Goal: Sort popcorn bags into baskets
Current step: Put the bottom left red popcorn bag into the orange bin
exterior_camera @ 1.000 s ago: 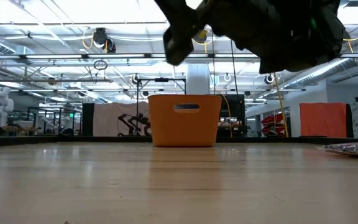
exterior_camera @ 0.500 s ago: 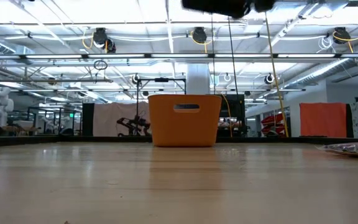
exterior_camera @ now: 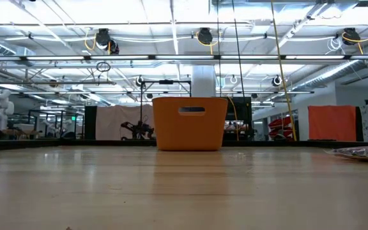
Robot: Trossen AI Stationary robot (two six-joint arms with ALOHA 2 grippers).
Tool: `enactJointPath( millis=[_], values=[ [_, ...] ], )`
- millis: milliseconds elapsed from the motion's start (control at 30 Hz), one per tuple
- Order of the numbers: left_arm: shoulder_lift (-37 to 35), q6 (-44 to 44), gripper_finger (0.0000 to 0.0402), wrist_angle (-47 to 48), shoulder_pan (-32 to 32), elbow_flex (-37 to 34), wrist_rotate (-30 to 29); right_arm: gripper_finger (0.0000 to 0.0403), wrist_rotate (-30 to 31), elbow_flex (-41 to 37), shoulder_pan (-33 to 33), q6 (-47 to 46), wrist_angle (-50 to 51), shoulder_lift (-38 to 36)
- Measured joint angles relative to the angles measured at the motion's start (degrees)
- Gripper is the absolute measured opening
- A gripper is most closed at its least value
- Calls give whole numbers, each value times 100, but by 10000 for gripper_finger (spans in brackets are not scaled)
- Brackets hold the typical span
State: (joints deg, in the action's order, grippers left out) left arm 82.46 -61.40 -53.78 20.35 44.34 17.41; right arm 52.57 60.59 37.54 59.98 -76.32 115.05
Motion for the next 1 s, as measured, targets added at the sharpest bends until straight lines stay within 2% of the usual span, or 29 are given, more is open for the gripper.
enactJointPath(
  millis=[200,333,433,667,833,1000],
  values=[
    [0,42,5,2,39,0,-110,216,661,970,-218,260,-471,606],
    [0,48,5,27,97,0,-107,201,790,1124,-260,222,-453,681],
    [0,138,5,137,117,0,-109,167,968,1124,-236,345,-537,664],
    [-2,632,6,339,117,0,-256,56,1175,1122,-140,740,-546,648],
    [-7,1633,14,406,115,0,-313,8,1466,1122,-104,1104,-583,642],
    [-58,2785,78,566,261,0,-1108,12,1597,1118,-70,1365,-591,637]
  ],
)
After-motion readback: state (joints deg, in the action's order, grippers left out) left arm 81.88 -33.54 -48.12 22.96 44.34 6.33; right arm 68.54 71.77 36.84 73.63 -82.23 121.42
